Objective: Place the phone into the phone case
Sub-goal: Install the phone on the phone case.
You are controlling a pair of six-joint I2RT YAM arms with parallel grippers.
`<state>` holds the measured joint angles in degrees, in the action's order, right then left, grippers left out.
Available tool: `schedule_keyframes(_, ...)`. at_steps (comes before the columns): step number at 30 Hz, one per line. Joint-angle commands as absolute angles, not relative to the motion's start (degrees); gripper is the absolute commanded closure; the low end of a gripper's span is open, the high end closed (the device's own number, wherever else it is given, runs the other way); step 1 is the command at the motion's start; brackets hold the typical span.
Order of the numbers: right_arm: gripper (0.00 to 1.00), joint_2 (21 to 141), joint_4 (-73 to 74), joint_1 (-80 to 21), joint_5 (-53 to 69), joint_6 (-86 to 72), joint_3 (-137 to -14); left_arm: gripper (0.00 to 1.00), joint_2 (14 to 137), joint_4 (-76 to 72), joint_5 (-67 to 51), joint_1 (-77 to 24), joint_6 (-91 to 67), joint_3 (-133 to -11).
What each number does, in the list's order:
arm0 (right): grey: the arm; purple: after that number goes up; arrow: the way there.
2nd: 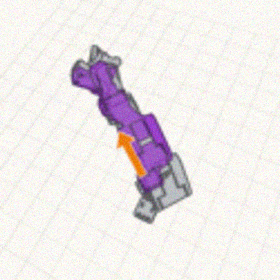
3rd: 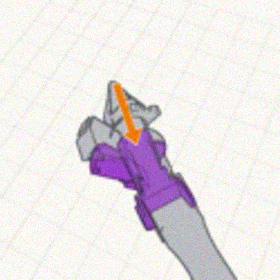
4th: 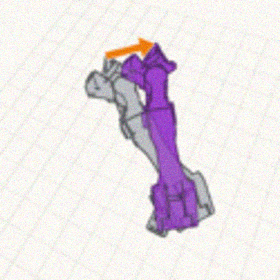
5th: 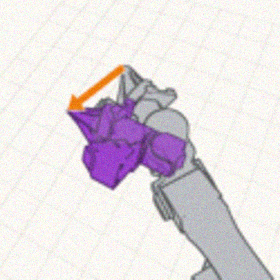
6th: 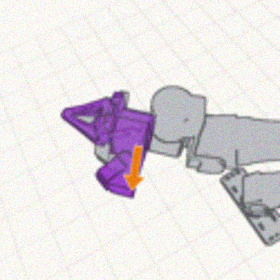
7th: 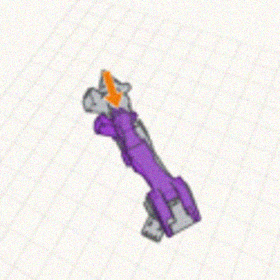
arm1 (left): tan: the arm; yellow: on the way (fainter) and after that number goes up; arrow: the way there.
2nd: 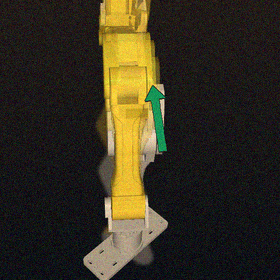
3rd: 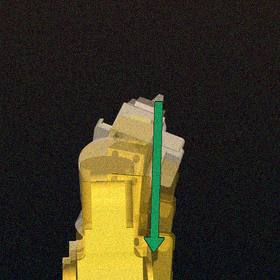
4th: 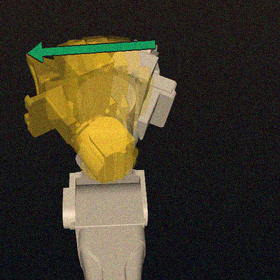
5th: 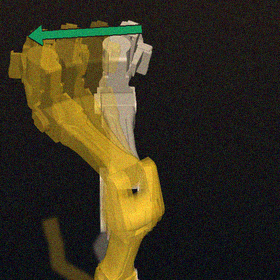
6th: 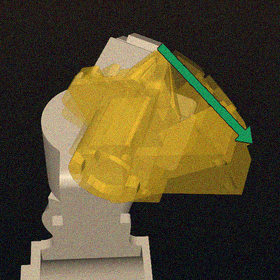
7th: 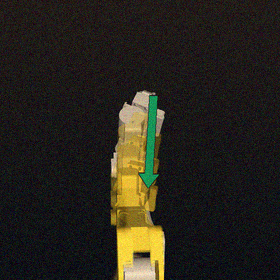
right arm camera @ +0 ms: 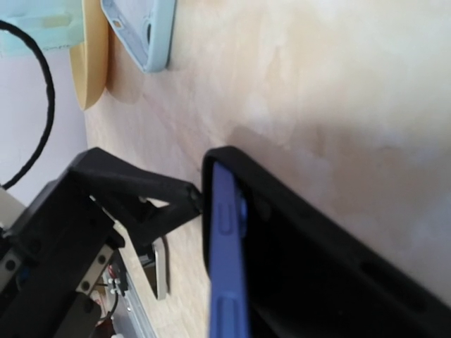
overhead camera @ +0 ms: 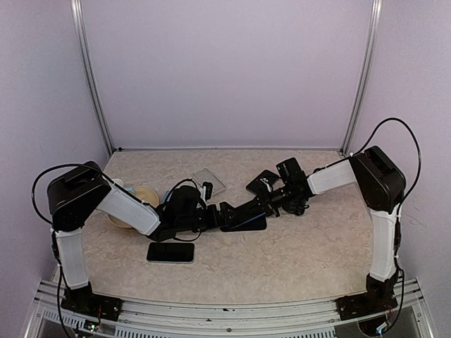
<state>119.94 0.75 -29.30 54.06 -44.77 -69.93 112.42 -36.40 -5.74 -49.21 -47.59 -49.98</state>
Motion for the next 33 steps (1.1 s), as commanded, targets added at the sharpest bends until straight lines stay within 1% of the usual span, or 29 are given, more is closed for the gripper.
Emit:
schedule_keyframes(1, 1.0, 122.07, -1.49, -30.93, 53.02, -46.76, -68.5, 0.01, 113.73, -36.43, -5.79, -49.98, -47.98, -51.01)
schedule_keyframes(7, 1.0, 121.89, -2.39, -31.03, 52.5, -47.35, -67.73, 0.01, 113.6, -34.94, -4.27, -50.03, -47.42, -50.95)
schedule_keyframes(33, 1.0, 124.87, -14.05, -34.8, 50.8, -56.95, -64.09, 0.01, 114.15, -36.64, -6.75, -50.62, -48.2, -51.26)
